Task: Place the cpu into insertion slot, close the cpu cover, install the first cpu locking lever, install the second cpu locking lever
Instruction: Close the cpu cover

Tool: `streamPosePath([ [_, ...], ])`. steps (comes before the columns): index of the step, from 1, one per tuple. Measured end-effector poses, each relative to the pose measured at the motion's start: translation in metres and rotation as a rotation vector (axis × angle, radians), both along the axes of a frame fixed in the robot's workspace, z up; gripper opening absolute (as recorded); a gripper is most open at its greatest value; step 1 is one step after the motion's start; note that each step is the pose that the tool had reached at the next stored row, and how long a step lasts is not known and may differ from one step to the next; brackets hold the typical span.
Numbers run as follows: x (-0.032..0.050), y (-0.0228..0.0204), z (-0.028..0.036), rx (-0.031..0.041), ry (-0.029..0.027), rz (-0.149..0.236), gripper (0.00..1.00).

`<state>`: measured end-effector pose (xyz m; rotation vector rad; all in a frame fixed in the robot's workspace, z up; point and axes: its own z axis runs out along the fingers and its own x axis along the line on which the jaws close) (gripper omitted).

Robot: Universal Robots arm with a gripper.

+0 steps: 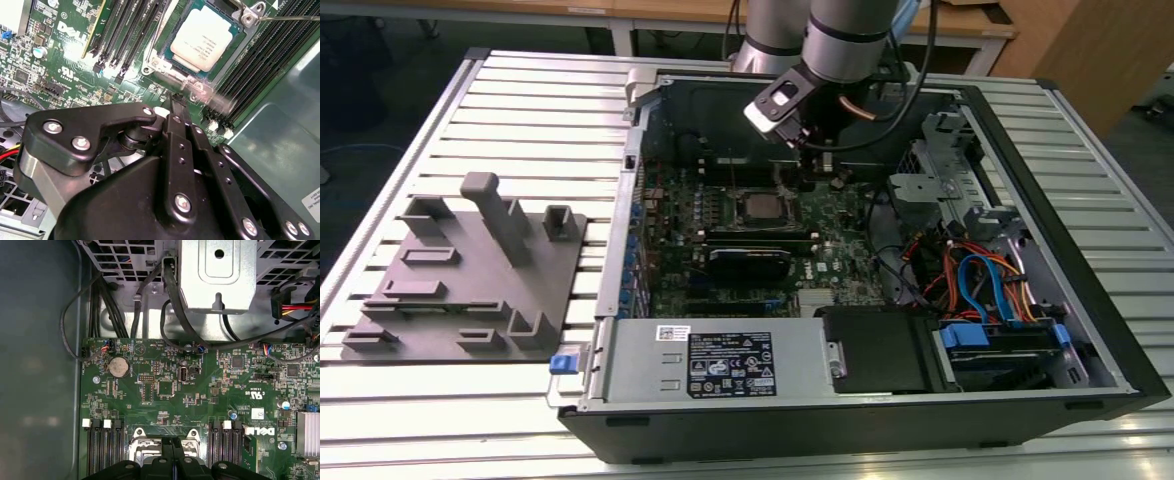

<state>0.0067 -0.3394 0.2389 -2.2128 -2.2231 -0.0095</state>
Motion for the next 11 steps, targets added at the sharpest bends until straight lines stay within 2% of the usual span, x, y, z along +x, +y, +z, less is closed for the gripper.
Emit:
streamPosePath([
  [11,-0.0047,0.0000,-0.0024,0.0001,0.0000,0.000,0.11],
])
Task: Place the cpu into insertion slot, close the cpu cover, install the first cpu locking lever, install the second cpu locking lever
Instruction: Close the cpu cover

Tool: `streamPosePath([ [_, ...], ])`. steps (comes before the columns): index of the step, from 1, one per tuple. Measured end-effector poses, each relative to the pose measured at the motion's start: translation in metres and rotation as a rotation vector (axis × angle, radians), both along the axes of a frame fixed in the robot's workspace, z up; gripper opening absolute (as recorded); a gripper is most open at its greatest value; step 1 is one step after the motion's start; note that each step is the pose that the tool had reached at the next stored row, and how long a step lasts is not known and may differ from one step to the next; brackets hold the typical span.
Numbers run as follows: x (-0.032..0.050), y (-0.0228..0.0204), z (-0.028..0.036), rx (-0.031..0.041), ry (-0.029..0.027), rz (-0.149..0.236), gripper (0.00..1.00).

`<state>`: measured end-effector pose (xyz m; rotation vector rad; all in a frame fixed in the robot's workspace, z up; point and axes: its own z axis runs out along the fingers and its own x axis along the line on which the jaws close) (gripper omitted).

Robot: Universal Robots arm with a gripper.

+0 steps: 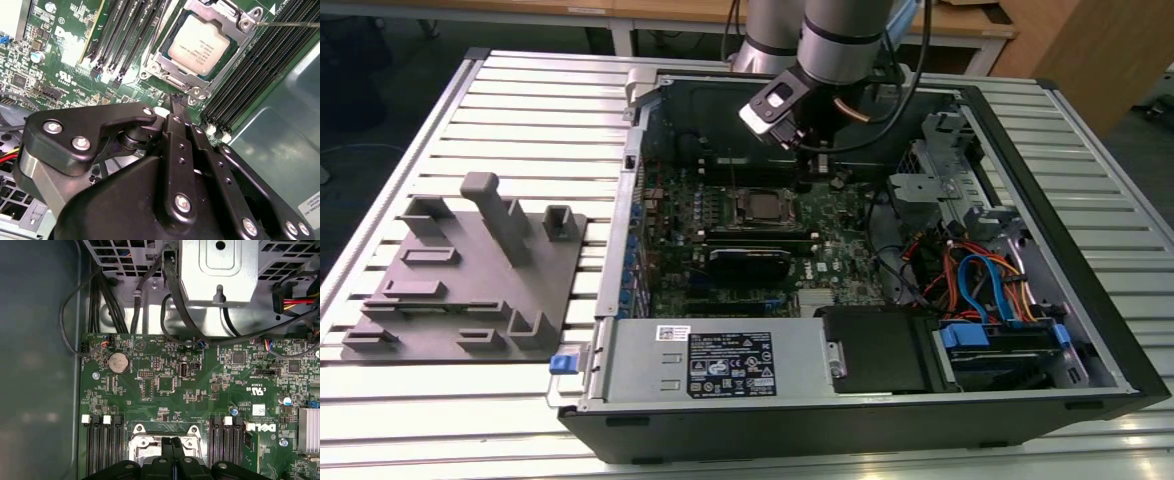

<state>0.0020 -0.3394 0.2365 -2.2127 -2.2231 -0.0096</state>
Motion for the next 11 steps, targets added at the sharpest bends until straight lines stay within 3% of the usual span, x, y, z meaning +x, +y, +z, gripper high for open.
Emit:
streamPosePath([
  [11,-0.0117,0.0000,-0.0058,-0.0002,0.0001,0.000,0.11],
])
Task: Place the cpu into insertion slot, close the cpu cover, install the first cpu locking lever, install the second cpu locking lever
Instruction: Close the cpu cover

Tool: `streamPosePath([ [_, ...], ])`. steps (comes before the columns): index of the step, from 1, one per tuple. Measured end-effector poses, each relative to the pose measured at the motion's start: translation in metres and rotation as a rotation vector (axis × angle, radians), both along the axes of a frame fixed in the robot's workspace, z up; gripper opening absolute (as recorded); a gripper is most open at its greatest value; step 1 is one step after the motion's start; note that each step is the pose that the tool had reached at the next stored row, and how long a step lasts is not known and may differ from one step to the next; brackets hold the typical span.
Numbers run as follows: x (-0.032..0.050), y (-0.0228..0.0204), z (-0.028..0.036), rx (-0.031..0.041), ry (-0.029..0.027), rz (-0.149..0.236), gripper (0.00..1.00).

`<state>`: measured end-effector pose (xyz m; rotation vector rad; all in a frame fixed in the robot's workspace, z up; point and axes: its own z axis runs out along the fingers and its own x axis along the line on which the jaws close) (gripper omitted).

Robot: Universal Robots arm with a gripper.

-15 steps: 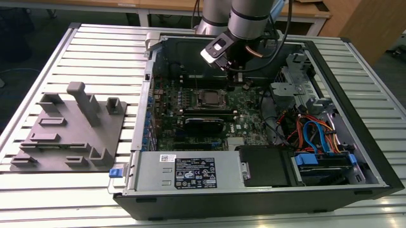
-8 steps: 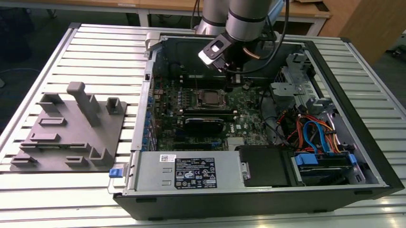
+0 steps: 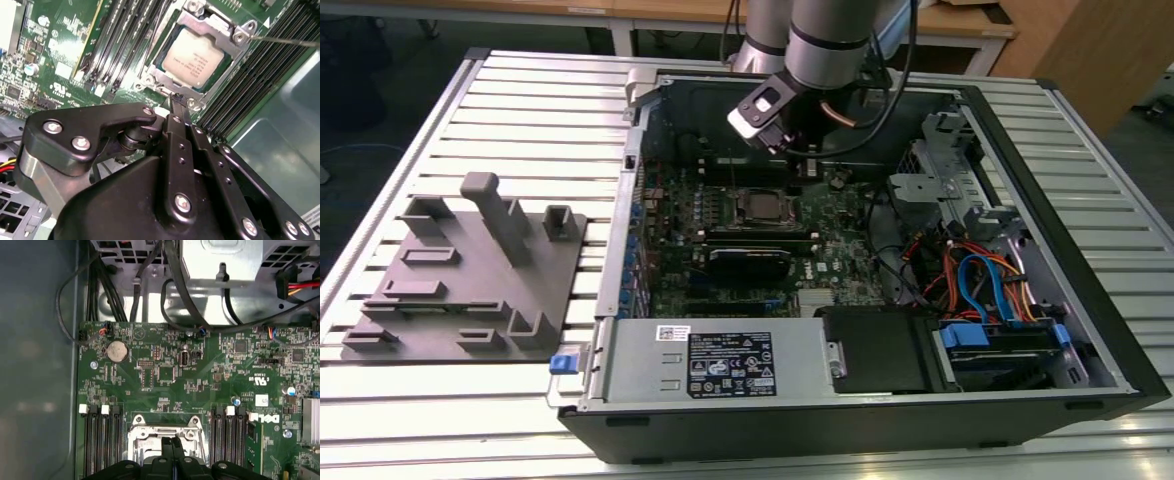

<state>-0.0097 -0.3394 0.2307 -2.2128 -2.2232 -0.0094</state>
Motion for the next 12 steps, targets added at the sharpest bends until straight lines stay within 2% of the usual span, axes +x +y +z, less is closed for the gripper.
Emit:
streamPosePath([
  [8,-0.0109,0.0000,-0.0004,0.0002,-0.0001,0.001,0.11],
  [12,-0.0165,0.0000,-0.0013,0.0000,0.0000,0.014,0.11],
])
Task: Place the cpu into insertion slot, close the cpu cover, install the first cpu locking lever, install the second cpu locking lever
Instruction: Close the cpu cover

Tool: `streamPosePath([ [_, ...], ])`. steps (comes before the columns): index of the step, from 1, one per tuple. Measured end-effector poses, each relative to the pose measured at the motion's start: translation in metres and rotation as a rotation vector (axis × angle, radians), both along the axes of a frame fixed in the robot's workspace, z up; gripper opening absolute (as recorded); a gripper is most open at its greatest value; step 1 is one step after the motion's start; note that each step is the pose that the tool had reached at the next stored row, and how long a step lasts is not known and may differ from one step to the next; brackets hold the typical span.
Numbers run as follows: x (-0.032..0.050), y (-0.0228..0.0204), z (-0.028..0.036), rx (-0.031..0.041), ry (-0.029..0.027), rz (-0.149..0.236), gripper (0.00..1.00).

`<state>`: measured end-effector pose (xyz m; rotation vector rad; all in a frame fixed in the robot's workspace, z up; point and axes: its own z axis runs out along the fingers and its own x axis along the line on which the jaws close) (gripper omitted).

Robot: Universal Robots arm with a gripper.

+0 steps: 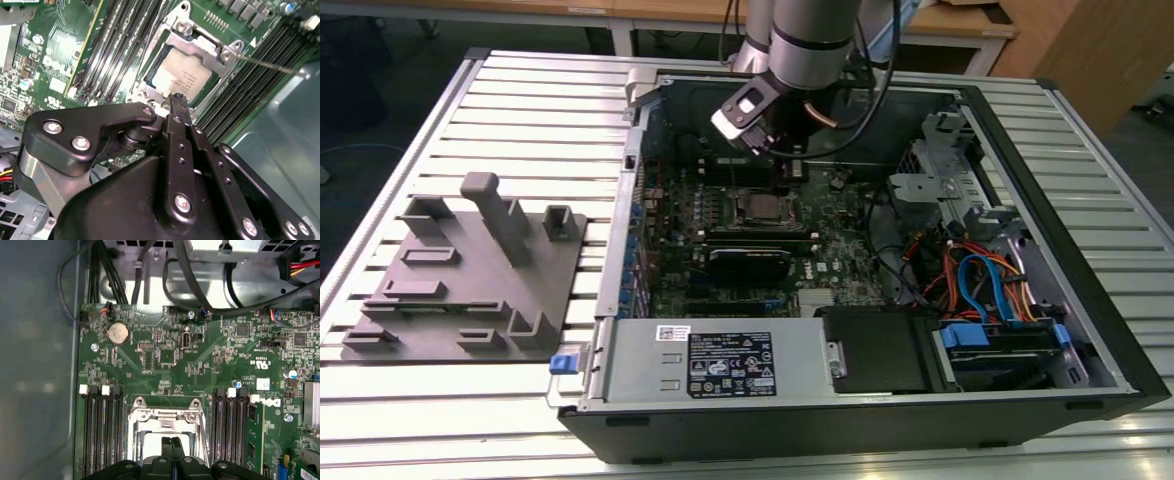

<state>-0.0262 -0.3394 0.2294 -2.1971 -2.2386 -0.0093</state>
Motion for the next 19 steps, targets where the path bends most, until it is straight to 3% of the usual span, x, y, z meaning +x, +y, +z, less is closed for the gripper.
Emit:
streamPosePath([
  [5,-0.0032,0.0000,-0.0015,0.0000,0.0000,0.043,0.11],
  [19,-0.0195,0.0001,-0.0055,0.0003,0.0021,0.037,0.11],
])
